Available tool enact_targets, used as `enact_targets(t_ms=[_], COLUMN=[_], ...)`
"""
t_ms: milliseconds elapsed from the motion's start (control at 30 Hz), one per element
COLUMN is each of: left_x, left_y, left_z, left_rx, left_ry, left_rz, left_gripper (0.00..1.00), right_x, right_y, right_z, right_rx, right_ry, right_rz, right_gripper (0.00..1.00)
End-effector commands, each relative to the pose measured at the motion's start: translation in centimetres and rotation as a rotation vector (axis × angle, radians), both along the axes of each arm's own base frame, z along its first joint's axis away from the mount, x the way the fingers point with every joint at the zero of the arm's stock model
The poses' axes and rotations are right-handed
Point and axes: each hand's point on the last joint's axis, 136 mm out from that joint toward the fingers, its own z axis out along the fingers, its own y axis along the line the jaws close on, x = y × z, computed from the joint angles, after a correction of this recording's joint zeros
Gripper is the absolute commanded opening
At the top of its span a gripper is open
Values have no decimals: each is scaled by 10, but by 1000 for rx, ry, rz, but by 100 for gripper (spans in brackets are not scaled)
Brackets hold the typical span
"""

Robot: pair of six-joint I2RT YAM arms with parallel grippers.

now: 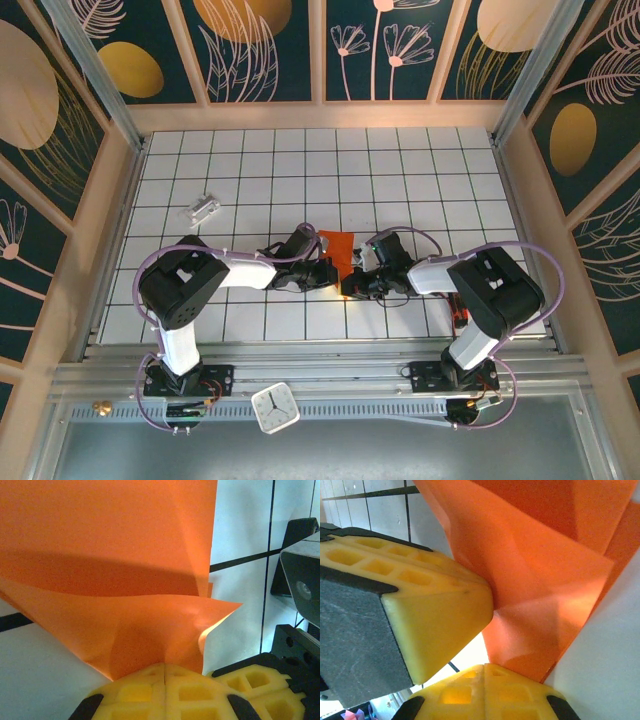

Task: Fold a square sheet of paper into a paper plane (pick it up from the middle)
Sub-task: Third fold the triangle at the center of the table.

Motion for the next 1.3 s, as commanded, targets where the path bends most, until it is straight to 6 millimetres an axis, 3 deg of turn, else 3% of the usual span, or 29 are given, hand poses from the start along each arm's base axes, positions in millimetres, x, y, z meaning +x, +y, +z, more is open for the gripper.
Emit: enact_targets(t_ms=[0, 600, 1067, 1267], left_x=[18, 55, 89, 105], left_y=[34, 56, 89, 99], left_z=[-26, -23, -28, -12], left_rx=[132, 128, 179, 150], left_ry=[-7, -23, -41, -81], left_rz=[94, 152, 208, 234], left_gripper=[0, 0, 0, 0], right_x=[-68, -67, -68, -64], right_y=[-64, -68, -70, -68], right_z=[-73, -73, -73, -70], right_rx=[-358, -391, -394, -391], right_ry=[249, 233, 231, 214], right_rz=[2, 0, -4, 3], right_gripper=[0, 0, 0, 0])
